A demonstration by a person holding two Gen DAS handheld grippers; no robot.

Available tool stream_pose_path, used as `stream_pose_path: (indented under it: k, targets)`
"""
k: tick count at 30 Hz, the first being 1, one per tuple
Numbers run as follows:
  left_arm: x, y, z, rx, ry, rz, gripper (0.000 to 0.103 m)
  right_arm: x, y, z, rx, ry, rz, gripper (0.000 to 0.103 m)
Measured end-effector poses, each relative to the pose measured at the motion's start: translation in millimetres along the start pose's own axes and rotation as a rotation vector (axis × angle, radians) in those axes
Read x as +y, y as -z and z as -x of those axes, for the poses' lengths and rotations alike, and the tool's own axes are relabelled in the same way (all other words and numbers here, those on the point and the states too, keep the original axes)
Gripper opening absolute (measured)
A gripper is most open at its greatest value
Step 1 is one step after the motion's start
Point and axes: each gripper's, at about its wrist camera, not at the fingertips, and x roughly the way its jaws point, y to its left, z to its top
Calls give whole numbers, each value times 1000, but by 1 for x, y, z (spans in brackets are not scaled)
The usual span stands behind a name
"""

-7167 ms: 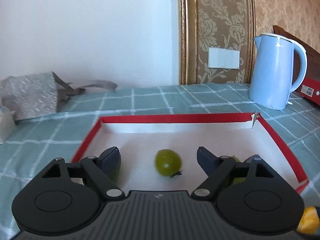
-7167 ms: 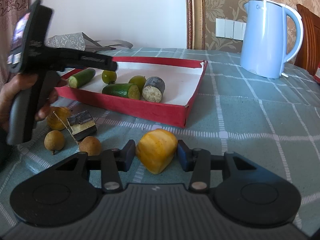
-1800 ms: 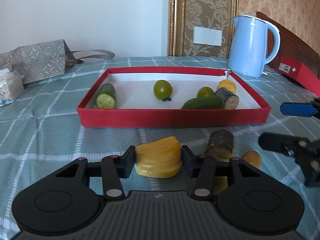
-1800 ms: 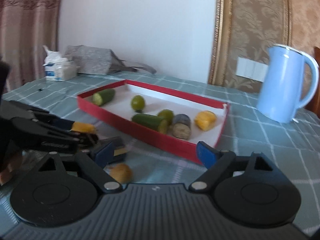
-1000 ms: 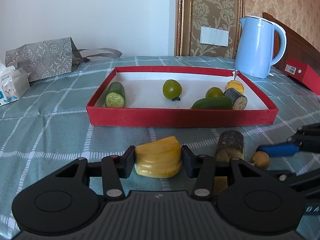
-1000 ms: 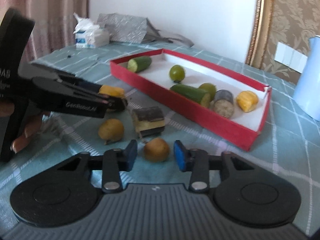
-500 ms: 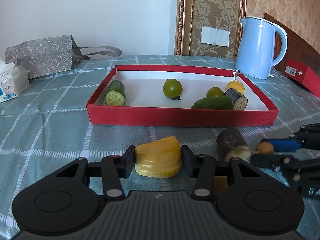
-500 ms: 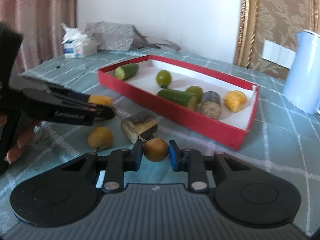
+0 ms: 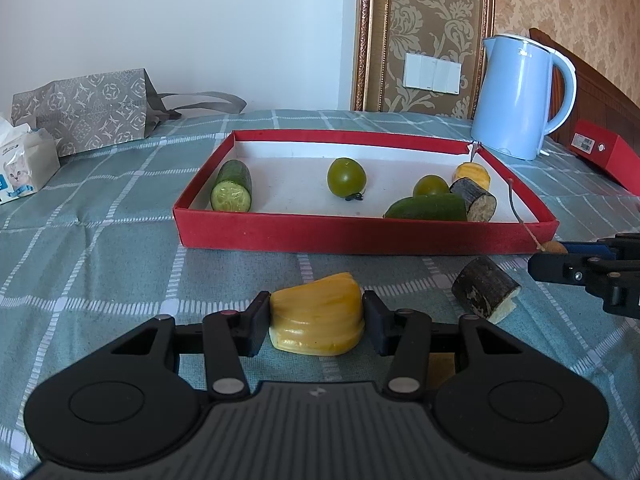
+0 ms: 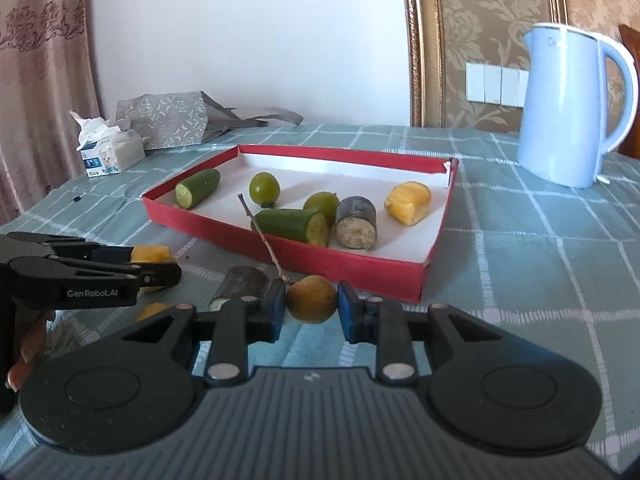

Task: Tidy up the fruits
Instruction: 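Carry the jackfruit piece into the red tray and open the left gripper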

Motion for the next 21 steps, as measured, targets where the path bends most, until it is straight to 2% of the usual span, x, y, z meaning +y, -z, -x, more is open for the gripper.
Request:
stream_pose_path:
  k: [7, 13, 21]
  targets:
    - [-2, -1, 0, -2, -11, -7, 48, 0, 1, 0, -8, 12, -5, 26]
    - [4, -8, 5, -29, -16, 33, 48, 1, 1, 0, -9, 14, -16, 26]
    - [-5, -23, 4, -62, -13, -2, 48, 0, 2, 1, -13, 16, -19, 26]
